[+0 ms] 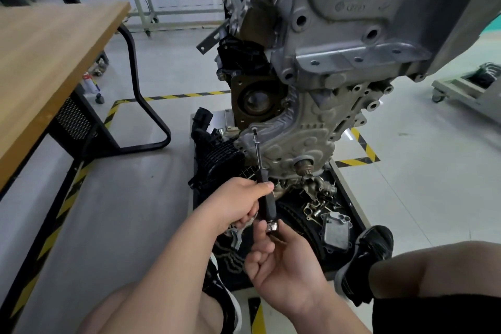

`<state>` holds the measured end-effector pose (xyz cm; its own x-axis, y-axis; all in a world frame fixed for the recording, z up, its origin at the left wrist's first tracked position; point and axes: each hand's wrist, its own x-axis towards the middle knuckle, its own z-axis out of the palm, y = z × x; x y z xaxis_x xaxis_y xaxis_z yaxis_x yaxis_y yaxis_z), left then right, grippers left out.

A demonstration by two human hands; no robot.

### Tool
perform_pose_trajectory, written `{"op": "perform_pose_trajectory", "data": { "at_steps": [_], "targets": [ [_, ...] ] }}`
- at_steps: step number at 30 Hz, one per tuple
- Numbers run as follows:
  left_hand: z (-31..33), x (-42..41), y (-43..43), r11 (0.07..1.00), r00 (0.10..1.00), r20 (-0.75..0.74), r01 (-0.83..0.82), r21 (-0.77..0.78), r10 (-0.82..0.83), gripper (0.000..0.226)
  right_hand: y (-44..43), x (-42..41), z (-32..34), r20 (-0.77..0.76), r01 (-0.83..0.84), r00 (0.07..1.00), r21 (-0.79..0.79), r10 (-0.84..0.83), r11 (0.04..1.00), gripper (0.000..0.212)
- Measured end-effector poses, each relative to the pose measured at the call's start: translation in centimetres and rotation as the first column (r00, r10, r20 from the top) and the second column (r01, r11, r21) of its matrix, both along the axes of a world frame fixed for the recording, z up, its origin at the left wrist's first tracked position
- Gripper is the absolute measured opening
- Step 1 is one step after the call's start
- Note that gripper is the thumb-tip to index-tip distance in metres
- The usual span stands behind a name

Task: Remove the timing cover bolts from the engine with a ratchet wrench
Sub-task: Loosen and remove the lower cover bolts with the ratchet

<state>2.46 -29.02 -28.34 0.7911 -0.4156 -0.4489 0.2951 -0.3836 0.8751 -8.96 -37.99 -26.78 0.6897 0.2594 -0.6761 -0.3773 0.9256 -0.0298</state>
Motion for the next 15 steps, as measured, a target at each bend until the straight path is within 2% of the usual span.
{"op": "perform_pose_trajectory", "data": {
  "at_steps": [2,3,5,7,9,10,12,14,15],
  "targets": [
    [0.1,0.0,0.1,1.000,0.999,0.044,-0.012,0.012,0.011,0.063,0.1,0.0,-0.1,0.001,-0.003,1.000,-0.044,0.003,0.999,0.028],
    [0.0,0.0,0.2,1.000,0.998,0.068,-0.018,0.014,0.017,0.057,0.2,-0.1,-0.2,-0.003,0.000,1.000,-0.105,0.000,0.994,0.027],
    [-0.3,-0.1,0.2,0.999,0.993,0.119,-0.025,0.025,0.022,0.044,0.5,-0.2,-0.5,0.006,0.004,1.000,-0.313,-0.003,0.950,0.022],
    [-0.5,-0.3,0.1,0.998,0.985,0.171,-0.039,0.047,0.030,0.048,0.7,-0.5,-0.8,0.044,0.020,0.999,-0.546,0.005,0.838,0.013],
    [-0.4,-0.3,0.0,0.996,0.972,0.229,-0.061,0.058,0.047,0.050,0.9,-0.6,-0.9,0.085,0.062,0.996,-0.692,-0.004,0.719,0.011],
    [-0.3,-0.4,-0.1,0.995,0.965,0.257,-0.074,0.061,0.056,0.050,1.0,-0.6,-0.9,0.098,0.082,0.995,-0.727,-0.015,0.682,0.015],
    [-0.2,-0.5,-0.3,0.992,0.949,0.306,-0.102,0.073,0.075,0.047,1.4,-0.6,-0.6,0.104,0.102,0.994,-0.731,-0.037,0.675,0.018],
    [-0.2,-0.6,-0.2,0.989,0.944,0.316,-0.128,0.081,0.096,0.048,1.8,-0.5,-0.5,0.088,0.085,0.996,-0.684,-0.034,0.725,0.014],
    [-0.2,-0.5,0.0,0.988,0.950,0.293,-0.133,0.078,0.105,0.050,1.9,-0.4,-0.4,0.073,0.062,0.997,-0.652,-0.018,0.755,0.018]
  ]
}}
